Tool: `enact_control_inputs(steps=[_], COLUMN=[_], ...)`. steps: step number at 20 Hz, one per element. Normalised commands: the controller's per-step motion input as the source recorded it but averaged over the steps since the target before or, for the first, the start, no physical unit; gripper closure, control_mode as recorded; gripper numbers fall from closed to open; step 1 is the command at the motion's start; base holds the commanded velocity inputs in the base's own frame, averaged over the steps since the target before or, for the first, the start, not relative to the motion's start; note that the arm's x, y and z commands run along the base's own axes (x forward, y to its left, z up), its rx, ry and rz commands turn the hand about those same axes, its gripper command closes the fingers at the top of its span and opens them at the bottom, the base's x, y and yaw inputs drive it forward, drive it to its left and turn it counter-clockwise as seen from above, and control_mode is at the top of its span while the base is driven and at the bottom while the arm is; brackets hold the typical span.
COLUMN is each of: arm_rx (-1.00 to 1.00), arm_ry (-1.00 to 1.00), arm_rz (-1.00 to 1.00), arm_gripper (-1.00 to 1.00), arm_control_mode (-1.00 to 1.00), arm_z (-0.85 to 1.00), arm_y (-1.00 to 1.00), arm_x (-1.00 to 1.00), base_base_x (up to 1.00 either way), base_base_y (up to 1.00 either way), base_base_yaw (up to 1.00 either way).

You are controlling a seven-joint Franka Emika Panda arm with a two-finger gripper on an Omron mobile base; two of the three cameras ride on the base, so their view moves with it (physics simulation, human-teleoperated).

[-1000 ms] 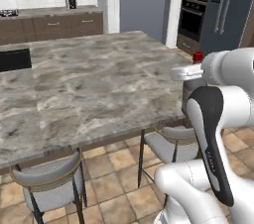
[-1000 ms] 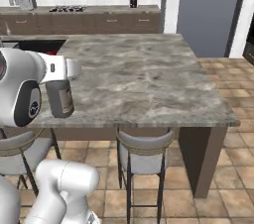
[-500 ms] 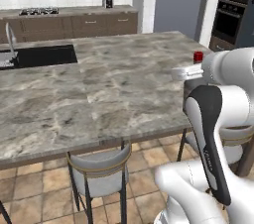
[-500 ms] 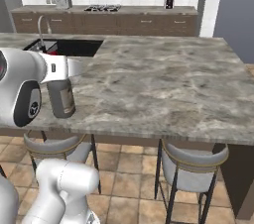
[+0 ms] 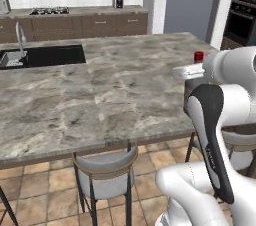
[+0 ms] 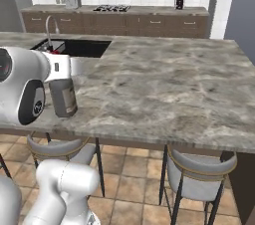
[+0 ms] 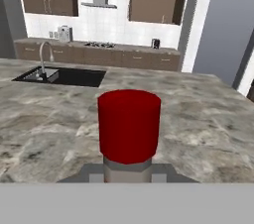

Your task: Get the candle and the liquor from the cabinet and move them to the dining counter.

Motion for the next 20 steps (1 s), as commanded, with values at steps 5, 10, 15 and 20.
enact_control_inputs(steps=[5,10,15,20], arm_rx=[0.00,0.00,0.00,0.01], arm_ry=[0.00,0.06,0.05,0.01], arm_rz=[0.31,0.36,0.30,0.20], arm_gripper=[1.00,1.00,1.00,1.00], arm_control_mode=[-1.00,-1.00,-1.00,-1.00], arm_z=[-0.45,-0.61,-0.62,-0.28], arm_y=[-0.15,-0.22,0.00,-0.04], arm_x=[0.96,1.00,1.00,1.00], base_base_x=[0.00,0.00,0.00,0.00], base_base_y=[0.00,0.00,0.00,0.00], base_base_yaw=[0.00,0.00,0.00,0.00])
